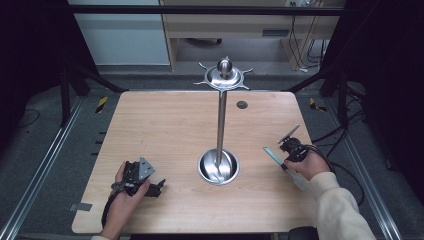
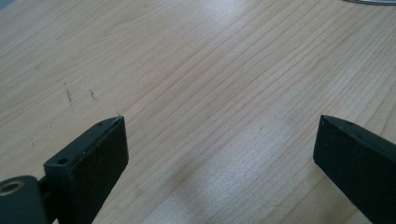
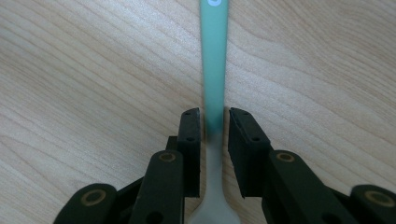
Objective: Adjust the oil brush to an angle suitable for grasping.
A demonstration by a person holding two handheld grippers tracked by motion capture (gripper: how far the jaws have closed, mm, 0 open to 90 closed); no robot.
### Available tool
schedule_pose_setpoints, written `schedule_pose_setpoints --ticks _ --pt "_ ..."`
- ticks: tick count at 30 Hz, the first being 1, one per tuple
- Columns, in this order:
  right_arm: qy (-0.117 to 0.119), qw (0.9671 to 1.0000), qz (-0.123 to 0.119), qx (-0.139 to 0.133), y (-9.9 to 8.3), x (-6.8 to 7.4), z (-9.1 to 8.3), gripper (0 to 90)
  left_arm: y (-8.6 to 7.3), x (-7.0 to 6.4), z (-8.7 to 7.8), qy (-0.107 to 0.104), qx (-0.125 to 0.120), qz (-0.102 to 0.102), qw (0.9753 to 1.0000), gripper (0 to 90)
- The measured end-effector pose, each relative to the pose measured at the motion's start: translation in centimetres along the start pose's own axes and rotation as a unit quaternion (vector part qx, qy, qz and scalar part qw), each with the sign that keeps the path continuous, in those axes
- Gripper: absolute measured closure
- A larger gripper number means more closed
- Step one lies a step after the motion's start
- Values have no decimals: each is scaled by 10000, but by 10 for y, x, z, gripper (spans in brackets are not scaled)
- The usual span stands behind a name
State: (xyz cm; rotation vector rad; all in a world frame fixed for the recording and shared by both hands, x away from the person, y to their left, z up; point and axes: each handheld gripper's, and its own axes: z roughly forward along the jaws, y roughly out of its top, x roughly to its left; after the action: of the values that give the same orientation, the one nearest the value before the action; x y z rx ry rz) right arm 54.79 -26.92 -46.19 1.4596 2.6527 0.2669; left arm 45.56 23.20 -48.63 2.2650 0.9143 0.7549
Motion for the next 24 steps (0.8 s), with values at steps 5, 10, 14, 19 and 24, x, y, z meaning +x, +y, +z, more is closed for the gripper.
schedule_pose_setpoints --ticks 5,10,14,19,24 --pt "19 10000 -8 55 2 -1 0 775 0 0 0 -11 0 3 10000 28" --pt "48 9998 -83 147 3 -1 2 793 0 0 0 -7 10 14 10000 28" --pt "42 9998 -63 196 3 -1 3 818 0 0 0 -18 8 12 10000 29" --pt "91 9997 -37 218 3 -3 4 818 0 0 0 -15 33 45 10000 29" --pt "49 9997 -70 238 4 -2 4 821 0 0 0 -16 35 53 10000 29"
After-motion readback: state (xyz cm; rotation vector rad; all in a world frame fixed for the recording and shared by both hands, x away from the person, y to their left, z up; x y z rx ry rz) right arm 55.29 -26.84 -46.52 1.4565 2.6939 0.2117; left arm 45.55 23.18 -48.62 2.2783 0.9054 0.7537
